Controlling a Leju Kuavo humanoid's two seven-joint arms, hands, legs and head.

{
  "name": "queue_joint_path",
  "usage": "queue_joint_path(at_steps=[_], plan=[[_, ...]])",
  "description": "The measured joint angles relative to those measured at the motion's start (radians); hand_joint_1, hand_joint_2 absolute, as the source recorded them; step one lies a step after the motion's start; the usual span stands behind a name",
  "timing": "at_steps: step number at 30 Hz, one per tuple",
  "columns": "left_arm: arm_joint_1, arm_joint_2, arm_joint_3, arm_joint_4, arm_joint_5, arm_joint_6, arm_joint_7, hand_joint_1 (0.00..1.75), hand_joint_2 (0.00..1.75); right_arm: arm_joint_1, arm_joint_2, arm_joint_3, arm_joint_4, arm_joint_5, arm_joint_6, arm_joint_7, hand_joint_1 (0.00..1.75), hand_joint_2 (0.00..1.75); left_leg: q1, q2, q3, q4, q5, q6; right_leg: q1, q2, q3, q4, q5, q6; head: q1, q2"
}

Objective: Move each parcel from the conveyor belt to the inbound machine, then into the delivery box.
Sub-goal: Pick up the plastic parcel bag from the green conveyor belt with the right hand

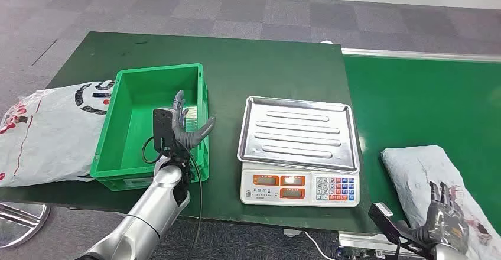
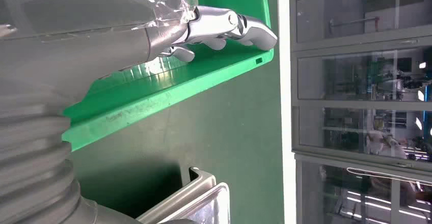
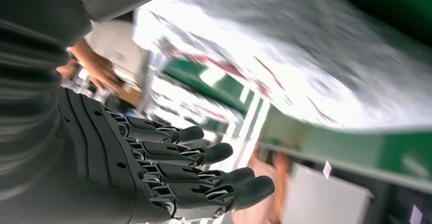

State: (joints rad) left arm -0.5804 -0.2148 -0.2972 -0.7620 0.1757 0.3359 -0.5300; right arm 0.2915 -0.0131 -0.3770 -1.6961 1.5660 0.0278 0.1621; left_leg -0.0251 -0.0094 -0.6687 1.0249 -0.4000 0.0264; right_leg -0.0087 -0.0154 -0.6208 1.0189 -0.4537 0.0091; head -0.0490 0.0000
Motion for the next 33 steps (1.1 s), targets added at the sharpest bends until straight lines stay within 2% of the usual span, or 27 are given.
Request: queue_joint_path(at_steps=[5, 7, 10, 15, 22, 33], plan=[[0.005, -0.001, 0.014, -0.008, -0.016, -0.011, 0.006, 0.0, 1.75, 0.007, 0.04, -0.066, -0.017, 0.005, 0.142, -0.034, 0.0, 1.75, 0.0, 0.001, 0.0, 0.0, 0.0, 0.0, 0.0, 0.001, 0.0, 0.0, 0.0, 0.0, 0.0, 0.0], [0.005, -0.002, 0.016, -0.01, -0.017, -0.014, 0.006, 0.0, 1.75, 0.006, 0.055, -0.09, -0.021, 0.005, 0.169, -0.05, 0.0, 1.75, 0.0, 0.002, 0.0, 0.0, -0.001, 0.0, 0.0, 0.002, 0.0, 0.0, 0.0, 0.0, 0.0, 0.0], [0.006, -0.003, 0.021, -0.012, -0.021, -0.016, 0.008, 0.0, 1.75, 0.004, 0.068, -0.112, -0.026, 0.005, 0.204, -0.055, 0.0, 1.75, 0.0, 0.002, 0.0, 0.0, 0.0, 0.0, 0.0, 0.001, 0.0, 0.0, 0.0, 0.0, 0.0, 0.0], [0.006, -0.008, 0.037, -0.013, -0.036, -0.026, 0.015, 0.0, 1.75, 0.02, 0.076, -0.135, -0.032, 0.006, 0.342, -0.057, 0.0, 1.75, 0.0, 0.002, 0.001, 0.0, -0.001, -0.001, 0.0, 0.001, 0.0, 0.0, 0.0, 0.0, 0.0, 0.0], [0.016, -0.009, 0.049, -0.021, -0.042, -0.029, 0.023, 0.0, 1.75, 0.026, 0.087, -0.167, -0.035, 0.006, 0.352, -0.104, 0.0, 1.75, 0.0, 0.003, 0.001, 0.0, -0.002, -0.001, 0.0, 0.003, 0.0, 0.0, 0.0, 0.0, 0.0, 0.0], [0.021, -0.009, 0.05, -0.027, -0.044, -0.031, 0.023, 0.0, 1.75, 0.025, 0.093, -0.18, -0.035, 0.006, 0.352, -0.108, 0.0, 1.75, 0.0, 0.003, 0.001, 0.0, -0.002, -0.001, 0.0, 0.003, 0.0, 0.0, 0.0, 0.0, 0.0, 0.0]])
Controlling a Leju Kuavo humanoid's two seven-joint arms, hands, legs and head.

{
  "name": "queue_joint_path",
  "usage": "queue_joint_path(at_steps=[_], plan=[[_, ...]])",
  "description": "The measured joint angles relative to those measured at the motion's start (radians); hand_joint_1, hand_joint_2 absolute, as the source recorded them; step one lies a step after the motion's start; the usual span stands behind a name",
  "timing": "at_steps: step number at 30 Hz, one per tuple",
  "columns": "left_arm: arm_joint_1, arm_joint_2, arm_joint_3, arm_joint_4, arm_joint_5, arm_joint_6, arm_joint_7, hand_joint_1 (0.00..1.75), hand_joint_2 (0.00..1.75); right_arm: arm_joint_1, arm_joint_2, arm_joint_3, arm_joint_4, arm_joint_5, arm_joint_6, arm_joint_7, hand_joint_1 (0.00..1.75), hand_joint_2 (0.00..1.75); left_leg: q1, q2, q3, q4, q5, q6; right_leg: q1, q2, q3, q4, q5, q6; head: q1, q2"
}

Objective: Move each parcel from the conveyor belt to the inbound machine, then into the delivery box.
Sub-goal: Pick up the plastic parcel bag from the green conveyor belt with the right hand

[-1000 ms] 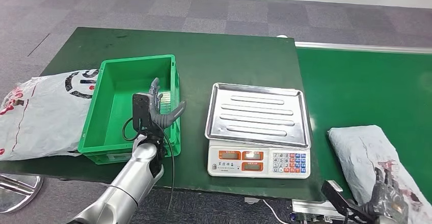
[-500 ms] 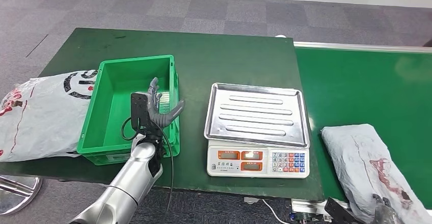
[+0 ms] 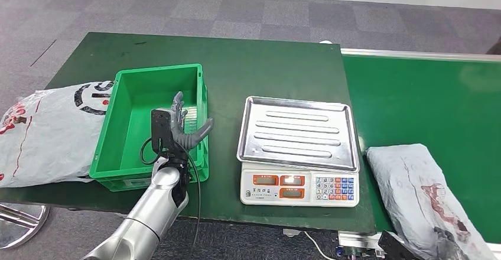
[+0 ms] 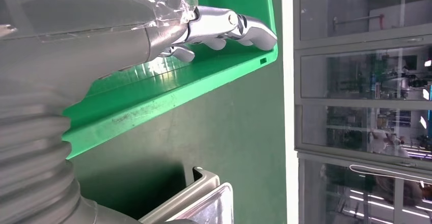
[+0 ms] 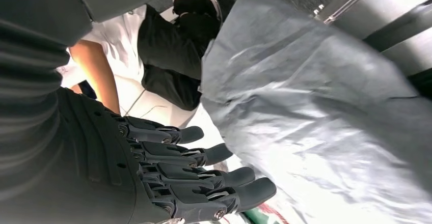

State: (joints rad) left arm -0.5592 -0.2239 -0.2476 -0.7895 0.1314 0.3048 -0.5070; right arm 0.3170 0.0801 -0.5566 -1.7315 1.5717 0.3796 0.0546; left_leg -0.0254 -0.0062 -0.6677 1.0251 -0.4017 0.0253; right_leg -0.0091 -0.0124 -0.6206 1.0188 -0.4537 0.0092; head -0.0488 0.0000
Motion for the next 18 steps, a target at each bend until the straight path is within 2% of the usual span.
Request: queue_joint_path(at_steps=[18], plan=[[0.0, 0.0, 0.0, -0.001, 0.0, 0.0, 0.0, 0.0, 1.75, 0.0, 0.004, -0.006, 0.0, 0.0, 0.0, 0.0, 0.0, 1.75, 0.0, 0.0, 0.0, 0.0, 0.0, 0.0, 0.0, 0.0, 0.0, 0.0, 0.0, 0.0, 0.0, 0.0]])
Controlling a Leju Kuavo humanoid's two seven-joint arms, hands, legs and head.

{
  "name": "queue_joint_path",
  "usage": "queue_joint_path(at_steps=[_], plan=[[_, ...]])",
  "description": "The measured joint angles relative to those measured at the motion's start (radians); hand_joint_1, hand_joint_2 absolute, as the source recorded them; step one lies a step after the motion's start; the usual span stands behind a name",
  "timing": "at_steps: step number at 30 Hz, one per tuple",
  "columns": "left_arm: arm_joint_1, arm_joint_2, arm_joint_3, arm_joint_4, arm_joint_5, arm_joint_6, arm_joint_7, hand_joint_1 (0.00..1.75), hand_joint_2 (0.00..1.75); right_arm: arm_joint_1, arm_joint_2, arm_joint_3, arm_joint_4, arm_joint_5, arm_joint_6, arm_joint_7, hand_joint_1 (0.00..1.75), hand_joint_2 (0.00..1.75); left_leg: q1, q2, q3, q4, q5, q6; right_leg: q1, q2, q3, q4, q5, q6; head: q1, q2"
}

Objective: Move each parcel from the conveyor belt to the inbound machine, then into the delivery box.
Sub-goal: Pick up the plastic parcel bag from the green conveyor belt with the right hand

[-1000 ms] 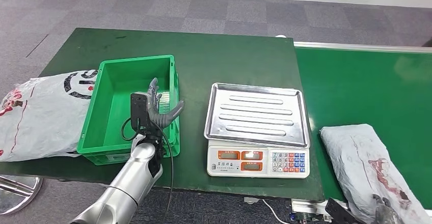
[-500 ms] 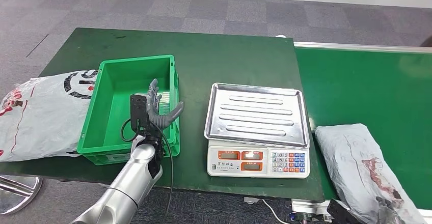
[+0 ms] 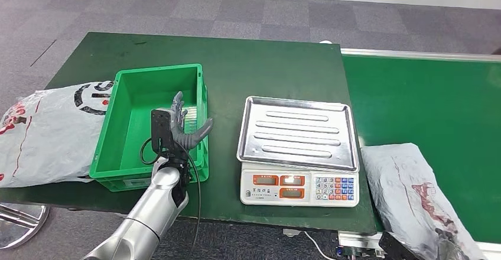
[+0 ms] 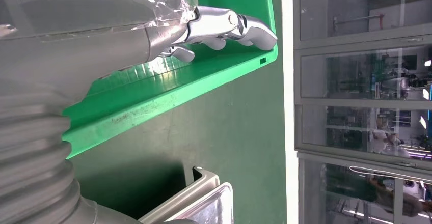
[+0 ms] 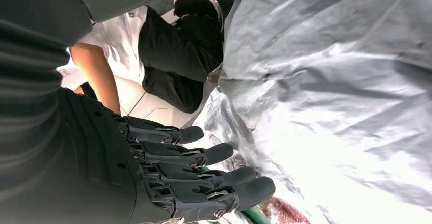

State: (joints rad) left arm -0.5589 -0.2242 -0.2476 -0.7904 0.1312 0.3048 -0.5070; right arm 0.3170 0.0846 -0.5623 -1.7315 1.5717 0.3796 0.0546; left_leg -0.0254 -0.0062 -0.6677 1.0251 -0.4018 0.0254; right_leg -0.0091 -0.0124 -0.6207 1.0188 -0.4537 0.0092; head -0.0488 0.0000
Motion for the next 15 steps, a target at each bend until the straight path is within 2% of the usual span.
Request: queue_joint_path(at_steps=[15], plan=[[0.0, 0.0, 0.0, 0.0, 0.0, 0.0, 0.0, 0.0, 1.75, 0.0, 0.001, 0.0, 0.0, 0.0, 0.0, 0.0, 0.0, 1.75, 0.0, 0.0, 0.0, 0.0, 0.0, 0.0, 0.0, 0.0, 0.0, 0.0, 0.0, 0.0, 0.0, 0.0]])
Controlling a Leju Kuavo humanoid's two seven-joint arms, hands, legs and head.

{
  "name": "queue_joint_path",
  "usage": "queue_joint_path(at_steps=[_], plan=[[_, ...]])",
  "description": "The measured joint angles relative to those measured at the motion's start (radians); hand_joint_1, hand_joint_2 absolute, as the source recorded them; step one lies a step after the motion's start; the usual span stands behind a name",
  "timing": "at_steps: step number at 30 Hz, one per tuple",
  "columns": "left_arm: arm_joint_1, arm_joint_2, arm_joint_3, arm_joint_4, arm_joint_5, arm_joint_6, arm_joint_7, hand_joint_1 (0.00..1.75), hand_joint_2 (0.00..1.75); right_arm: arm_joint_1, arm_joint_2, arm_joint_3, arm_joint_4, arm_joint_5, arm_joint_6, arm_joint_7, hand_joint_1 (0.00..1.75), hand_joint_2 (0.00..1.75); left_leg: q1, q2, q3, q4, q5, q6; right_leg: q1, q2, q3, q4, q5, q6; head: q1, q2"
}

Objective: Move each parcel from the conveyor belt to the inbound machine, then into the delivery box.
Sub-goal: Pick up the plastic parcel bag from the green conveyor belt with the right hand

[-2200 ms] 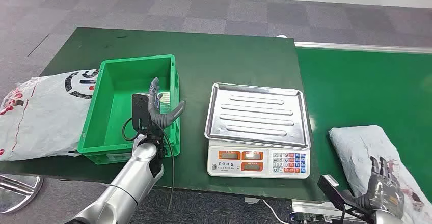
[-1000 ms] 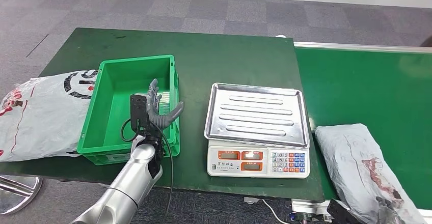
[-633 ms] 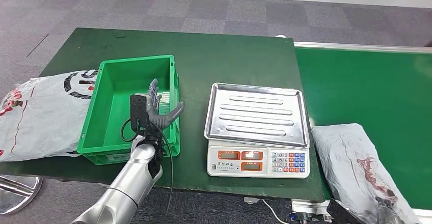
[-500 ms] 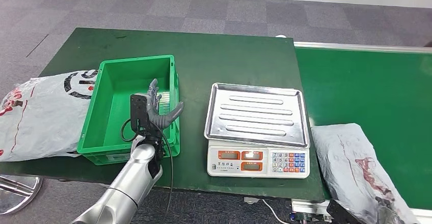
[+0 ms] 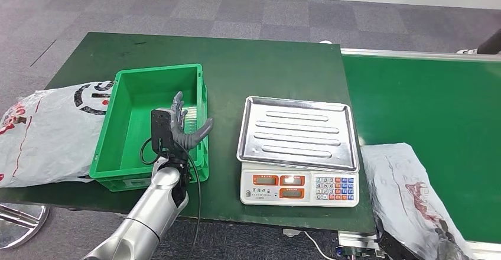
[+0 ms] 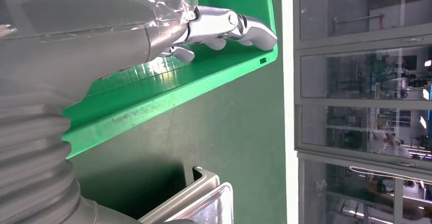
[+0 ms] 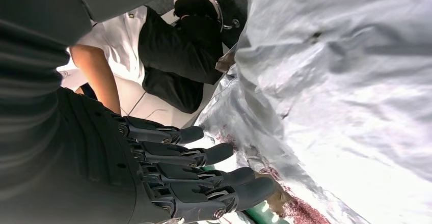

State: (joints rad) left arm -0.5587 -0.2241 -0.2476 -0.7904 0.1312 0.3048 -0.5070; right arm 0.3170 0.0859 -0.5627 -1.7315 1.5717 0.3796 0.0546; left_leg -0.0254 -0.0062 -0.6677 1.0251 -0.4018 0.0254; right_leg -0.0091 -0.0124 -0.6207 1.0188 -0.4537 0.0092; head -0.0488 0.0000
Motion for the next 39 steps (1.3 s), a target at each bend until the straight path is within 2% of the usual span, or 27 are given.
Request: queue_joint_path(at_steps=[12, 16, 19, 22, 39], plan=[[0.0, 0.0, 0.0, 0.0, 0.0, 0.0, 0.0, 0.0, 1.75, 0.0, 0.0, 0.0, 0.0, 0.0, 0.0, 0.0, 0.0, 1.75, 0.0, 0.0, 0.0, 0.0, 0.0, 0.0, 0.0, 0.0, 0.0, 0.0, 0.0, 0.0, 0.0, 0.0], [0.0, 0.0, 0.0, 0.0, 0.0, 0.0, -0.001, 0.0, 1.75, -0.002, 0.001, 0.0, 0.0, -0.019, 0.01, -0.016, 1.75, 1.75, 0.0, 0.0, 0.0, 0.0, 0.0, 0.0, 0.0, 0.0, 0.0, 0.0, 0.0, 0.0, 0.0, 0.0], [-0.004, 0.004, 0.003, 0.0, 0.003, -0.003, -0.005, 0.0, 1.75, -0.02, -0.006, 0.0, 0.019, -0.115, 0.037, -0.073, 1.75, 1.75, 0.0, 0.001, 0.0, 0.0, 0.0, 0.0, 0.0, 0.0, 0.0, 0.0, 0.0, 0.0, 0.0, 0.0], [-0.014, 0.008, 0.013, 0.0, 0.011, -0.008, -0.006, 0.0, 1.75, -0.047, -0.016, 0.0, 0.056, -0.167, 0.034, -0.079, 1.75, 1.75, 0.0, 0.001, 0.0, 0.0, 0.0, 0.0, 0.0, 0.0, 0.001, 0.0, 0.0, 0.0, 0.0, 0.0], [-0.022, 0.018, 0.017, 0.0, 0.015, -0.009, -0.007, 0.0, 1.75, -0.077, -0.035, 0.01, 0.108, -0.19, 0.026, -0.069, 1.75, 1.75, 0.0, 0.0, 0.0, 0.0, 0.0, 0.0, 0.0, -0.001, 0.001, 0.0, 0.0, 0.0, 0.0, 0.0]])
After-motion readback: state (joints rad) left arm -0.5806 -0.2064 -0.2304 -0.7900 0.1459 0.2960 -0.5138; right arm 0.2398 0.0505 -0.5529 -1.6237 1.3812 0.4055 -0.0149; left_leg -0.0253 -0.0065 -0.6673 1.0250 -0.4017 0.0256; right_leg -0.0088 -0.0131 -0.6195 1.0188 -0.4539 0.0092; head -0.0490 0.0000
